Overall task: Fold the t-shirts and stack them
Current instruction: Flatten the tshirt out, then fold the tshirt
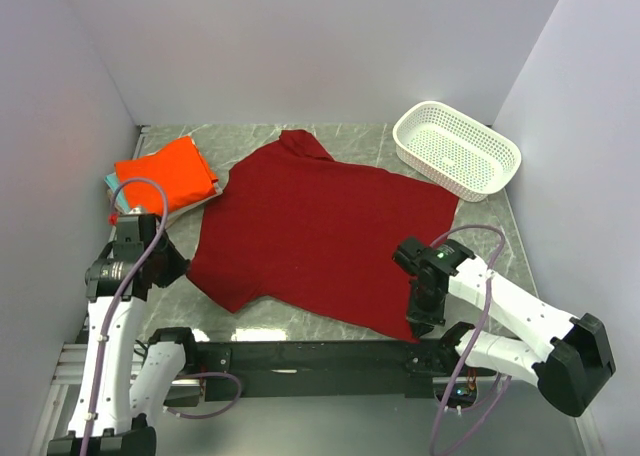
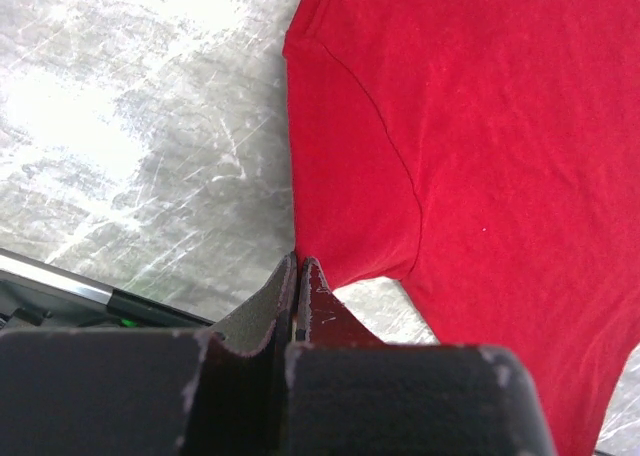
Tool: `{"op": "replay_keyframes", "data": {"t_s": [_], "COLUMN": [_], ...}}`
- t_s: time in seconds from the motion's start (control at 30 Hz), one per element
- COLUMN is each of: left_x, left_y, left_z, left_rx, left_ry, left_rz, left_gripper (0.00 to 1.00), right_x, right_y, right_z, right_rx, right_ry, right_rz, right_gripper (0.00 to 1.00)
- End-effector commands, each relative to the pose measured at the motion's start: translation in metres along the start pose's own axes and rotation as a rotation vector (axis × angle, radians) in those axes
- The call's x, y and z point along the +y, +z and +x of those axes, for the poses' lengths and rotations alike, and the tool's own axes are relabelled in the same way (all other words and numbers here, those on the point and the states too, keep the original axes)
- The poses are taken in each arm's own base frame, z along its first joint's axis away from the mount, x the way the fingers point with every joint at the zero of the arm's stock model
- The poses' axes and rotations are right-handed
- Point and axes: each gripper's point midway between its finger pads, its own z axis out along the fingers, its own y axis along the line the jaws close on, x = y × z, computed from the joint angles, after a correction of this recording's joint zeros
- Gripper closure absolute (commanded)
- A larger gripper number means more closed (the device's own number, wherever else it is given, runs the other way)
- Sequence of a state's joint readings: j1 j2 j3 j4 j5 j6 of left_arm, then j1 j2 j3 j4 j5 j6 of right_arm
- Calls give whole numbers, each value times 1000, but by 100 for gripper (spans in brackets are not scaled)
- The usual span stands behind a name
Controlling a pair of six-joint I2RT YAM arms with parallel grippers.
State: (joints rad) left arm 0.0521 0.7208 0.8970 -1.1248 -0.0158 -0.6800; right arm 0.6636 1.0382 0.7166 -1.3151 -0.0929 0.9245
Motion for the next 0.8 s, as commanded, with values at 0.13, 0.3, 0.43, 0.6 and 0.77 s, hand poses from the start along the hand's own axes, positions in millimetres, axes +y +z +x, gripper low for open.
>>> {"op": "replay_keyframes", "data": {"t_s": [0.13,0.3,0.43,0.6,0.77], "left_x": [-26,-49,-73,-91,-118], "left_y": [13,21,31,50,56], "left_z": [-18,-37,-53,-61,-74], "left_rx": [11,-9,-17,17,15], "left_ry": [89,143,179,208,249], "left_rz": [84,152,227,275,358], "left_gripper": [100,100,100,100,100], "right_x": [13,27,27,16,15], "right_y": [6,13,12,5,1], "right_z": [4,-7,-26,-59,-82], "right_rx": [34,37,12,-41,-58], "right_ry": [43,64,91,168,179], "right_rz": [-56,-123,-149,-173,-190], "right_gripper": [100,100,100,100,100]}}
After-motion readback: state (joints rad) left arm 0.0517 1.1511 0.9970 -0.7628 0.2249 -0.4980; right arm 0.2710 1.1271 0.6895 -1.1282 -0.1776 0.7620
